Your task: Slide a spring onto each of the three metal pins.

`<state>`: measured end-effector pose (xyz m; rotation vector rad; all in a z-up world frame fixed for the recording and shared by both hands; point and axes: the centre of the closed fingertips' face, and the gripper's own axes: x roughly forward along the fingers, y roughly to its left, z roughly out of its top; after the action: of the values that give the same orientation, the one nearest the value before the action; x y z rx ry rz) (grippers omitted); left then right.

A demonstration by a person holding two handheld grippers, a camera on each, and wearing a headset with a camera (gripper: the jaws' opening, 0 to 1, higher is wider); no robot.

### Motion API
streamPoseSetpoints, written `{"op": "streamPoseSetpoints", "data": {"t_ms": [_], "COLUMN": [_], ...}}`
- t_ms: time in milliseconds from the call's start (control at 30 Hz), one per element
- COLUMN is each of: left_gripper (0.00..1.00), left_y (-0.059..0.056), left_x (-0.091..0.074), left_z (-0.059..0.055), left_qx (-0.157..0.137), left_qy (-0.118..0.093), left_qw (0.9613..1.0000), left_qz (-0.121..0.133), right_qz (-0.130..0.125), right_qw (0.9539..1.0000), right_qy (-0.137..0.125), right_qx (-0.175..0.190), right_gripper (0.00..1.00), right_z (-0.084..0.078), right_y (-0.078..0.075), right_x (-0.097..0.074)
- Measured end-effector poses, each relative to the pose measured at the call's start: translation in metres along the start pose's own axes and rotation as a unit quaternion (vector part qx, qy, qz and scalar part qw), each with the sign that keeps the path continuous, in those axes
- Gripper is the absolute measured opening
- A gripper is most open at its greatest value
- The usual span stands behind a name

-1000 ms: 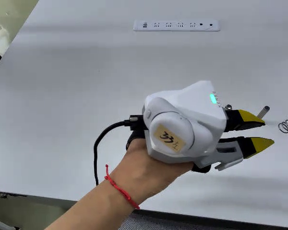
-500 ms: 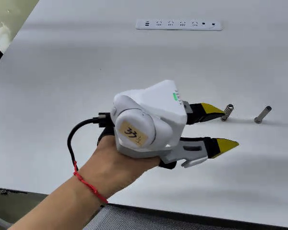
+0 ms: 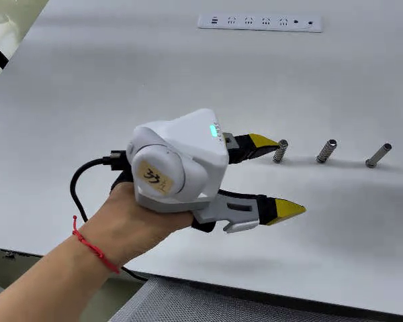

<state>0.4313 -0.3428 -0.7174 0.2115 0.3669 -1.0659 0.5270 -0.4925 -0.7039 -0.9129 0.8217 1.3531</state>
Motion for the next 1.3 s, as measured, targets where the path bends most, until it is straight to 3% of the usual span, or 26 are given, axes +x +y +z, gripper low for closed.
{"op": "streamPoseSetpoints", "data": {"t_ms": [267, 567, 1300], "left_gripper": [0.66, 0.82, 0.86], "left_y": [0.005, 0.006, 0.004], "left_x": [-0.003, -0.001, -0.001], "left_z": [-0.012, -0.018, -0.023], "left_qx": [-0.005, -0.018, -0.039], "left_qy": [0.012, 0.01, 0.002], "left_qw": [0.9999, 0.9998, 0.9992], "left_qz": [0.004, 0.005, 0.006], "right_qz": [0.006, 0.01, 0.032], "right_qw": [0.9998, 0.9993, 0.9978], "right_qy": [0.006, 0.03, 0.056], "right_qx": [0.017, 0.018, 0.017], "right_gripper": [0.07, 0.07, 0.07], "right_z": [-0.008, -0.02, -0.029], "right_y": [-0.008, -0.013, -0.012], "right_x": [0.021, 0.041, 0.068]}}
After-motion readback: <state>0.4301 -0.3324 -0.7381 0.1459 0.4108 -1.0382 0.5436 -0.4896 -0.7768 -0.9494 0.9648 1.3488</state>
